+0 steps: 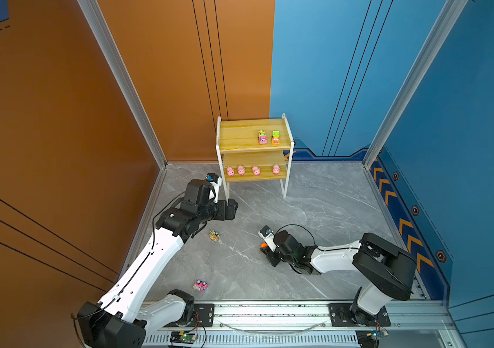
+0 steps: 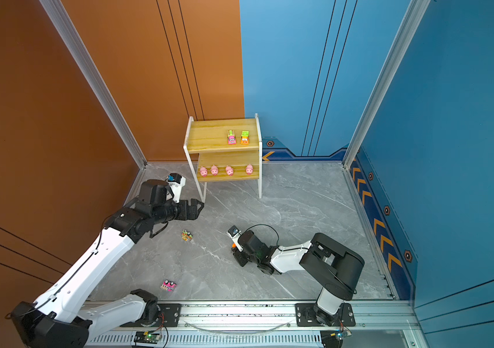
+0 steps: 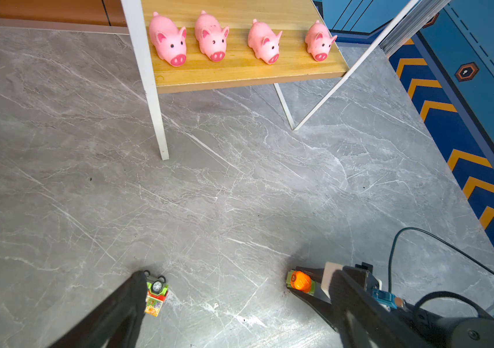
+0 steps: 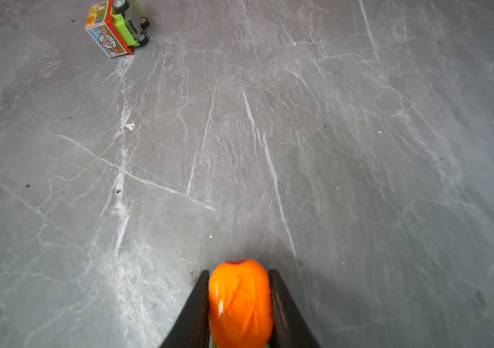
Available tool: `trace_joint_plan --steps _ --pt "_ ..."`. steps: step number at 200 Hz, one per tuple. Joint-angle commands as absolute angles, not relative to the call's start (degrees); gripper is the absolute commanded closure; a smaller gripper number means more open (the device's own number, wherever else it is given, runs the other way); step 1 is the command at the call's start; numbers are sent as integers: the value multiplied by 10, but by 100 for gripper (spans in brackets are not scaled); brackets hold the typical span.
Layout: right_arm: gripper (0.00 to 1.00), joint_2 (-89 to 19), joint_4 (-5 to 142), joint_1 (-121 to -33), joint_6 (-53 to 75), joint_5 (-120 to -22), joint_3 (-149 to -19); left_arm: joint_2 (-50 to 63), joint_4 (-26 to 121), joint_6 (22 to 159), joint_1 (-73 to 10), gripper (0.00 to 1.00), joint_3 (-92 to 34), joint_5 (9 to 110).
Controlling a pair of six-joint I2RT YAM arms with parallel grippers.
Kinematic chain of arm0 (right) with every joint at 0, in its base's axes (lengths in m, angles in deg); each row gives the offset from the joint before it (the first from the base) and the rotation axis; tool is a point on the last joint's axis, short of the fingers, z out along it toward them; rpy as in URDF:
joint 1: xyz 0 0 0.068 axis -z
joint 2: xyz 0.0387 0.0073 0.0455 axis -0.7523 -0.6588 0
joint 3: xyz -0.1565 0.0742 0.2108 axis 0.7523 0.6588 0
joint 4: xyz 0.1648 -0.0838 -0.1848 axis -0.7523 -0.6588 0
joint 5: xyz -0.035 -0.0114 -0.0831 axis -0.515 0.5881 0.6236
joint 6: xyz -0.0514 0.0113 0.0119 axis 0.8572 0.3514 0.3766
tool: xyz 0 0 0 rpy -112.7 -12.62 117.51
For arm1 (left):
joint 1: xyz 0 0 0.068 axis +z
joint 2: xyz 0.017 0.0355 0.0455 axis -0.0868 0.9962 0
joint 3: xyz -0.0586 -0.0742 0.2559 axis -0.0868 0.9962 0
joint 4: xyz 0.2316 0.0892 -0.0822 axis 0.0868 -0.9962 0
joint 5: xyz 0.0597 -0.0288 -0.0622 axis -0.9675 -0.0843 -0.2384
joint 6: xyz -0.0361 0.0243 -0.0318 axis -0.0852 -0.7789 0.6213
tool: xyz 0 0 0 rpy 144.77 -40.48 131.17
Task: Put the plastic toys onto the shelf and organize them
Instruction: 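Carry the cement truck toward the shelf with right gripper while left gripper follows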
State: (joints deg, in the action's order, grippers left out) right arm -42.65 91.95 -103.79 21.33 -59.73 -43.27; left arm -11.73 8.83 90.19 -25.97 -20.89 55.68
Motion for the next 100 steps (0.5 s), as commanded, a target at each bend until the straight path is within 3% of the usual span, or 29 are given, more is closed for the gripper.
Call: trace_joint_plan --steps 1,19,61,100 --pt "76 -418 908 -1038 211 -597 -448 -112 93 909 -254 4 -231 563" --pt "83 -402 880 -1039 204 -591 -461 -106 92 909 -252 4 -240 554" --pt "86 -331 771 -1050 182 -532 -510 -90 92 911 -238 4 -258 549" --pt "85 -276 573 -1050 172 -456 -676 -84 92 914 -233 4 -289 538"
